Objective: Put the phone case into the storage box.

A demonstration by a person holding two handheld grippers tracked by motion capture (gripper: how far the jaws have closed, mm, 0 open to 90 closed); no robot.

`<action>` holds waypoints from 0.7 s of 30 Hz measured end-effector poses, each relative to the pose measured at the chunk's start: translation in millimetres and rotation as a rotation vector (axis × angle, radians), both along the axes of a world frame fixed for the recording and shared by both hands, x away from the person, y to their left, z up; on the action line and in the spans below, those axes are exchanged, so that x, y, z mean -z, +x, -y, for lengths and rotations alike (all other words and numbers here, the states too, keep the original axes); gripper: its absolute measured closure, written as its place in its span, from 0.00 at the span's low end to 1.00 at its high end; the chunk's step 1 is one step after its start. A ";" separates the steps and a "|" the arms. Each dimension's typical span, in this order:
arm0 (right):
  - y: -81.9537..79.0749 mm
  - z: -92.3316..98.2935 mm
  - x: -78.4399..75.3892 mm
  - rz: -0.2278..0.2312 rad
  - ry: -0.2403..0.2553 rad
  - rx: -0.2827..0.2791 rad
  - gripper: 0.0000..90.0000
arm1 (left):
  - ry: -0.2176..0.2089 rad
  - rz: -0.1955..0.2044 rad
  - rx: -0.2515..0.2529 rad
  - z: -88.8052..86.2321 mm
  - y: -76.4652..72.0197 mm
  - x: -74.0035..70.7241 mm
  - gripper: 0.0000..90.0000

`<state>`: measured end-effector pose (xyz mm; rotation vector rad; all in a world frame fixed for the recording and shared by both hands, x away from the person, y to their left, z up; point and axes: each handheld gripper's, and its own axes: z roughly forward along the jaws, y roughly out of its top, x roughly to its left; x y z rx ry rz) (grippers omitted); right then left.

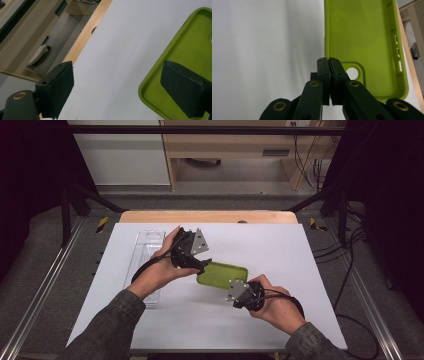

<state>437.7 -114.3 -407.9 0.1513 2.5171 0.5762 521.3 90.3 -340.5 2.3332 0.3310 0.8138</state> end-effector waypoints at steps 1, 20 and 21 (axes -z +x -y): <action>-0.4 -0.4 0.0 0.001 -0.001 0.000 0.98 | 0.008 0.002 0.004 1.2 -0.1 -1.1 0.13; -1.7 -3.8 -0.6 0.013 -0.006 -0.007 0.98 | 0.070 -0.054 0.074 16.2 1.2 -5.7 0.26; -1.7 -4.3 -0.5 0.016 -0.007 -0.007 0.98 | 0.071 -0.054 0.073 16.6 0.6 -5.2 0.29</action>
